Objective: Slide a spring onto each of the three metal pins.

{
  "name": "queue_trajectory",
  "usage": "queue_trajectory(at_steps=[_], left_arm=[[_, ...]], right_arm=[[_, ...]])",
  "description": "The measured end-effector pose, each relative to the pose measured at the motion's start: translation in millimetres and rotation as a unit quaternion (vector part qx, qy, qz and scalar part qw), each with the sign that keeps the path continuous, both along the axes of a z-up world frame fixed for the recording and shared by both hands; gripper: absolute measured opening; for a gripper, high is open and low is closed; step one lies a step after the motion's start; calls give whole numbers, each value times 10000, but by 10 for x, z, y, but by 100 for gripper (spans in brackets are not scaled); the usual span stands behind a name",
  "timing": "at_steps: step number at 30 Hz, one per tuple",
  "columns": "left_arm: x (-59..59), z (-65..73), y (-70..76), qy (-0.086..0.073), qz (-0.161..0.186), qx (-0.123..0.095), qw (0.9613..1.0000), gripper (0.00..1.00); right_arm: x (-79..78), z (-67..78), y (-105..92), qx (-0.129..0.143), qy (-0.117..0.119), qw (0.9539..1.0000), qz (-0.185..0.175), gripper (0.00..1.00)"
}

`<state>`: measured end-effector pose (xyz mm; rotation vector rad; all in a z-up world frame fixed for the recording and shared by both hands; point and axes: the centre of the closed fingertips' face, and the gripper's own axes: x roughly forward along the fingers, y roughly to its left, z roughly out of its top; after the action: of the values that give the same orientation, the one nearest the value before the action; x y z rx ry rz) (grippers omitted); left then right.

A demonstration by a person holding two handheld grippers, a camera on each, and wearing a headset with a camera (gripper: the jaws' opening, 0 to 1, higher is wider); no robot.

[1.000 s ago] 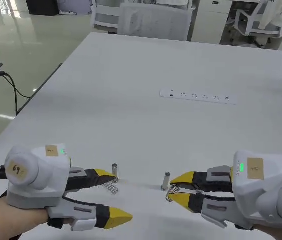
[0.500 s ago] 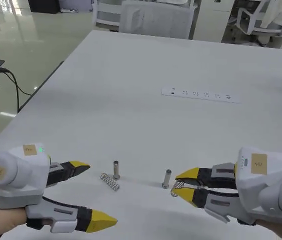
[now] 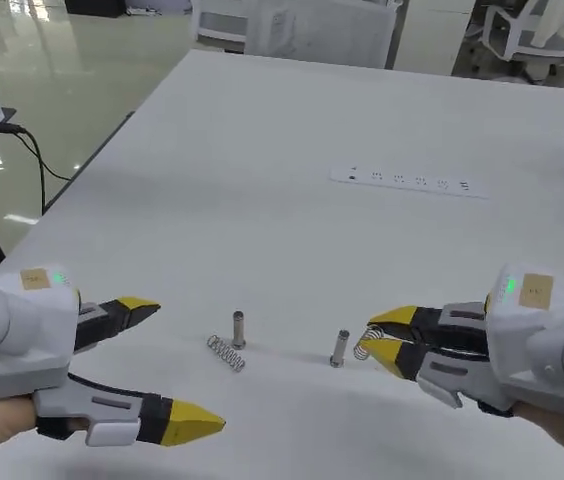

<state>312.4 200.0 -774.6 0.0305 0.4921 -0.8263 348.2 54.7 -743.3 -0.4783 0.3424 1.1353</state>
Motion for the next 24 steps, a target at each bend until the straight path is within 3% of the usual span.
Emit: queue_trajectory(at_steps=[9, 24], left_arm=[[-20, 20, 72, -8, 134, -19, 9999, 98], [-45, 6, 158, 27, 306, -75, 9995, 98]], right_arm=[[231, 7, 54, 216, 233, 9989, -340, 7], [295, -152, 151, 105, 440, 9984, -331, 8]])
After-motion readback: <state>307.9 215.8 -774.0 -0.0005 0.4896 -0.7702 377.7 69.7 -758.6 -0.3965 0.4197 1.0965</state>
